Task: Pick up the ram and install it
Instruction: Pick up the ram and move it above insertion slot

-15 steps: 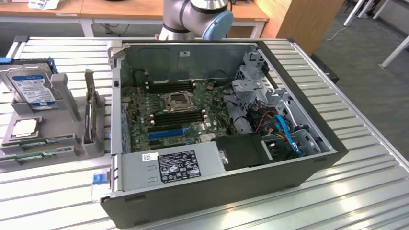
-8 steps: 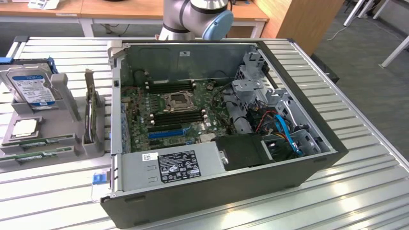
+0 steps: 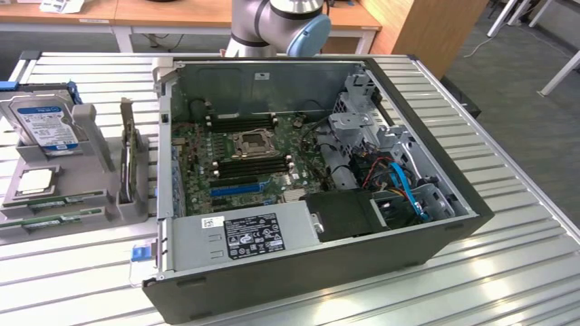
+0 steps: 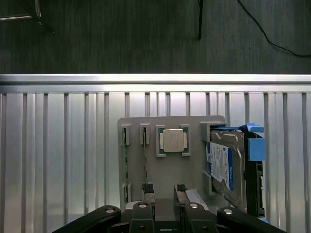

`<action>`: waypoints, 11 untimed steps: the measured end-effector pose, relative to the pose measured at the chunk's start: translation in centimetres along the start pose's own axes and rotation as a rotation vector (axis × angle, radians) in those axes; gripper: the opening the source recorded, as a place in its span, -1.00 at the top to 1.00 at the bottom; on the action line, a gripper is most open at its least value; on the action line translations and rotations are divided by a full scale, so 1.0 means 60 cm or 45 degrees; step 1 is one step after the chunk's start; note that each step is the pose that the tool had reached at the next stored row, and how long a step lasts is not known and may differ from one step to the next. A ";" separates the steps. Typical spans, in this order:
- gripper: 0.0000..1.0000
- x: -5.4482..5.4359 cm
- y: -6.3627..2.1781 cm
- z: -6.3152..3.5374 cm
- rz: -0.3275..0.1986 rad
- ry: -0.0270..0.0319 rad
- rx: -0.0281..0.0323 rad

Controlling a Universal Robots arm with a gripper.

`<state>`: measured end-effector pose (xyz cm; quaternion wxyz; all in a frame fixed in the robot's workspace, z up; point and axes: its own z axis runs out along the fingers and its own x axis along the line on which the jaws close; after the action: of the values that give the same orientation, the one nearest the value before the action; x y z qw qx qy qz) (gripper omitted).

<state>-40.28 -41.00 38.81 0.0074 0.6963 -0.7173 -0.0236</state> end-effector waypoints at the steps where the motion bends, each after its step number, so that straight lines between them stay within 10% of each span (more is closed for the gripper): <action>1: 0.40 0.000 0.000 0.000 0.000 0.0000 0.0000; 11: 0.40 0.000 -0.001 0.017 0.000 -0.0009 0.0002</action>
<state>-40.28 -41.00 37.77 0.0071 0.6963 -0.7173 -0.0238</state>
